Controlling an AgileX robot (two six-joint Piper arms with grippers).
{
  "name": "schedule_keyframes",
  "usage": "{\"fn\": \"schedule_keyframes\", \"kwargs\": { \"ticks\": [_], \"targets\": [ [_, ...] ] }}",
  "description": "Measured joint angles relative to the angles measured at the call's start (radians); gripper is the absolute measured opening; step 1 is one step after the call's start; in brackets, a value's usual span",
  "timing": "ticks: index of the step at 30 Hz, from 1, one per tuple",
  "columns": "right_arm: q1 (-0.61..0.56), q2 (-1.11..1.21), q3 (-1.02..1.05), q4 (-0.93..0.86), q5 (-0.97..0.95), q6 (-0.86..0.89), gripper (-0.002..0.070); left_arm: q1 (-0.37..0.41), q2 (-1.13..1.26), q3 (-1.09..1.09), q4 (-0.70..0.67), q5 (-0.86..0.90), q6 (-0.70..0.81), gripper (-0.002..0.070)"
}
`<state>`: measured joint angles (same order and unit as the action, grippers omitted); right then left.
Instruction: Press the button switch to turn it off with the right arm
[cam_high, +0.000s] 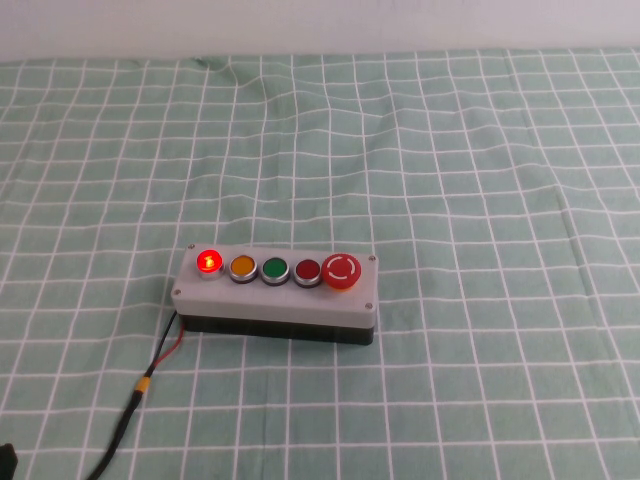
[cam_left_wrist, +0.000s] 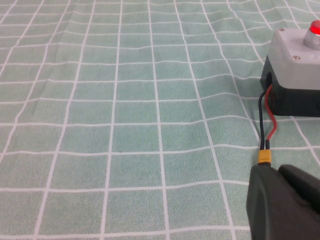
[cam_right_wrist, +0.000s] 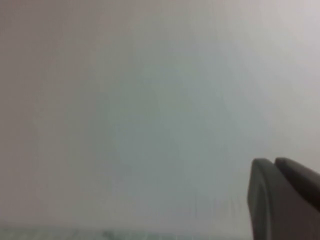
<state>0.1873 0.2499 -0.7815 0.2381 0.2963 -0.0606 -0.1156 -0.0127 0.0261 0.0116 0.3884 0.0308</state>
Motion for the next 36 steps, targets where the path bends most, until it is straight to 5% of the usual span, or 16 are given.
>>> {"fn": "schedule_keyframes", "kwargs": {
  "ticks": [5, 19, 26, 36],
  "targets": [
    [0.0, 0.163, -0.056, -0.005, 0.182, -0.061, -0.0016, 0.0, 0.0, 0.0, 0.0, 0.0, 0.0, -0.0003],
    [0.0, 0.464, -0.089, 0.278, 0.25, -0.174, -0.0016, 0.0, 0.0, 0.0, 0.0, 0.0, 0.0, -0.0003],
    [0.0, 0.761, -0.284, 0.405, 0.489, -0.386, -0.0016, 0.0, 0.0, 0.0, 0.0, 0.0, 0.0, -0.0003],
    [0.109, 1.155, -0.586, 0.375, 0.582, -0.409, -0.0015, 0.0, 0.0, 0.0, 0.0, 0.0, 0.0, -0.0003]
  ]
}}
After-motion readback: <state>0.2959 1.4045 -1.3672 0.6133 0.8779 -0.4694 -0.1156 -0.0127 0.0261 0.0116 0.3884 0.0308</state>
